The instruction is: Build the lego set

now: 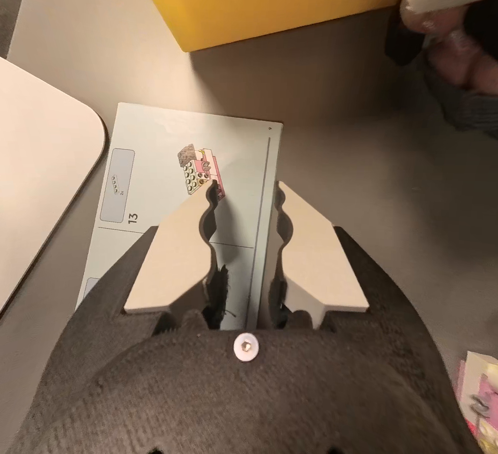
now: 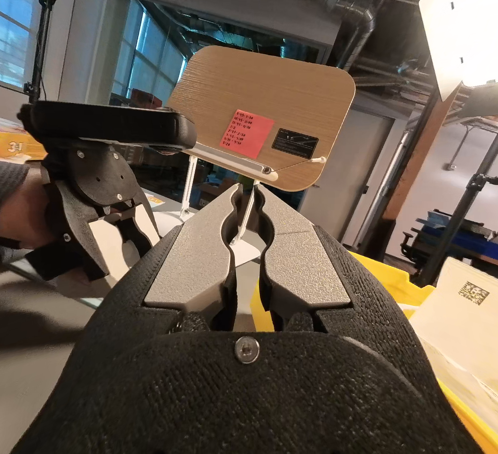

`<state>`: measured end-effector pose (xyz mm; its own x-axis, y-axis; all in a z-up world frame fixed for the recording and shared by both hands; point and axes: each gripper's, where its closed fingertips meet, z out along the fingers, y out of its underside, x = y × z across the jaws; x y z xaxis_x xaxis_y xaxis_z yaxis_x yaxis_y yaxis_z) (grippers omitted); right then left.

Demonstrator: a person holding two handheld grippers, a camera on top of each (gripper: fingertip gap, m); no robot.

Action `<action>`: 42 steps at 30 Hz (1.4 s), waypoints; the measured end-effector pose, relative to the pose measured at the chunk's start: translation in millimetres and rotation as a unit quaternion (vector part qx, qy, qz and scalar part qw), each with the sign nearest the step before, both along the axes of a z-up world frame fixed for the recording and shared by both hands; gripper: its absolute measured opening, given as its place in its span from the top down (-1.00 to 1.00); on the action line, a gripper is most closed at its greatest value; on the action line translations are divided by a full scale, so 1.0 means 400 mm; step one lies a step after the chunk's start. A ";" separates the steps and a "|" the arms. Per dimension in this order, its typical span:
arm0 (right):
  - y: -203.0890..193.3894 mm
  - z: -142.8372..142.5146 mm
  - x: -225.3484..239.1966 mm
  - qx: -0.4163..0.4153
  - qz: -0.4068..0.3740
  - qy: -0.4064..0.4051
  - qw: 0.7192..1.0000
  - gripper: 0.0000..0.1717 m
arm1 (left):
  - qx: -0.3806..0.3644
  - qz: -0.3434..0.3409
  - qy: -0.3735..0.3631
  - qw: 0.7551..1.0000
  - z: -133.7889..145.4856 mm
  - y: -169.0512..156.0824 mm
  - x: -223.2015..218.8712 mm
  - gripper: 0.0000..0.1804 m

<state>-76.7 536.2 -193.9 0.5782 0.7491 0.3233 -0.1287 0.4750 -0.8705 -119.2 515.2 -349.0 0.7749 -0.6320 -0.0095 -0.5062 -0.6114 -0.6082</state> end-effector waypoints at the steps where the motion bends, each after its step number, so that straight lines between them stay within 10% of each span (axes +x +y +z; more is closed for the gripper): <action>1: 0.000 0.001 0.001 -0.001 0.000 0.001 1.000 0.93 | -0.003 0.000 -0.009 1.000 0.001 -0.001 0.001 0.56; 14: 0.002 -0.001 -0.002 -0.010 0.003 0.005 1.000 0.93 | -0.051 0.016 -0.141 0.989 0.007 -0.035 0.031 1.00; 23: 0.003 -0.010 -0.012 -0.020 0.004 -0.004 1.000 0.90 | 0.132 0.094 -0.065 0.985 0.076 -0.011 -0.025 1.00; 29: 0.003 0.001 -0.001 -0.012 -0.002 0.008 1.000 0.91 | 0.096 0.028 0.023 0.995 0.024 0.031 0.023 0.36; 42: 0.005 0.007 0.004 -0.012 -0.003 0.016 1.000 0.93 | 0.134 -0.024 0.134 0.981 0.025 0.056 0.028 0.43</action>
<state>-75.1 538.1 -190.9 0.5923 0.7532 0.2860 -0.1545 0.4546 -0.8772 -108.0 537.6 -339.1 0.6907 -0.6148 -0.3808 -0.6950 -0.4187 -0.5846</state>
